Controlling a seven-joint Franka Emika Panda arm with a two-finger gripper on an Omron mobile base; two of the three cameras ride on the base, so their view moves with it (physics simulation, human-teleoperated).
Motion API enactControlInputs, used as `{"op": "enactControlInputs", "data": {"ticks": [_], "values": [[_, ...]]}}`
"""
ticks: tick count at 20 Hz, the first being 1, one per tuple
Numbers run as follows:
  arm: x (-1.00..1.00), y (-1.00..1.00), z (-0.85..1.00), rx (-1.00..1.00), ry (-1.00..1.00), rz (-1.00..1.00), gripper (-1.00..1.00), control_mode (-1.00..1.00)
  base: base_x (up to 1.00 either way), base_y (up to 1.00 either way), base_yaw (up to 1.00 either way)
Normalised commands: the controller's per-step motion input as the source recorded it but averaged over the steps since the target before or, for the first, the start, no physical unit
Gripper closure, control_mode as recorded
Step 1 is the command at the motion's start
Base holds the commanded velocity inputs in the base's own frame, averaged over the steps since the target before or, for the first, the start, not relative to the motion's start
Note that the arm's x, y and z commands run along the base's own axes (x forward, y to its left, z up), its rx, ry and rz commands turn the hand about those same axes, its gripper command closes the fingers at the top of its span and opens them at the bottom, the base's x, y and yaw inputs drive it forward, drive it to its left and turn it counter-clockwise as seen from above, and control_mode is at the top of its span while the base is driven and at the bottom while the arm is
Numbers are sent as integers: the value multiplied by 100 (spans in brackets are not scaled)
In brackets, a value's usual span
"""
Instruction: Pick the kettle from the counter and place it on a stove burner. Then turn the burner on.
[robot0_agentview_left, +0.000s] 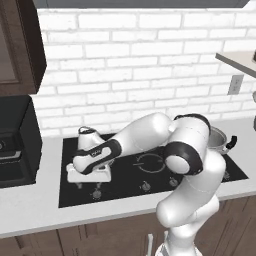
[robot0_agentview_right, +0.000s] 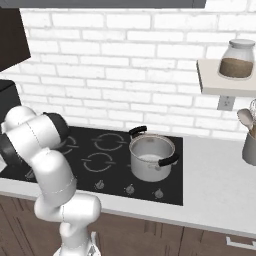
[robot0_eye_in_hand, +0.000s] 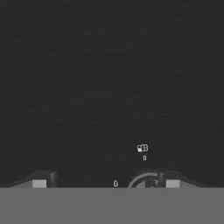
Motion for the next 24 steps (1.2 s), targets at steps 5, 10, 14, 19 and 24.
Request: {"op": "enactControlInputs", "data": {"ticks": [5,10,14,19,24], "values": [[3,-27,-13,0,-8,0,-100,-100,0,0,0],[-10,0,-14,0,0,0,-100,-100,0,0,0],[-19,0,-4,0,0,0,-100,-100,0,0,0],[-31,0,0,0,0,0,-100,-100,0,0,0],[-19,0,-4,0,0,0,-100,-100,0,0,0]]}}
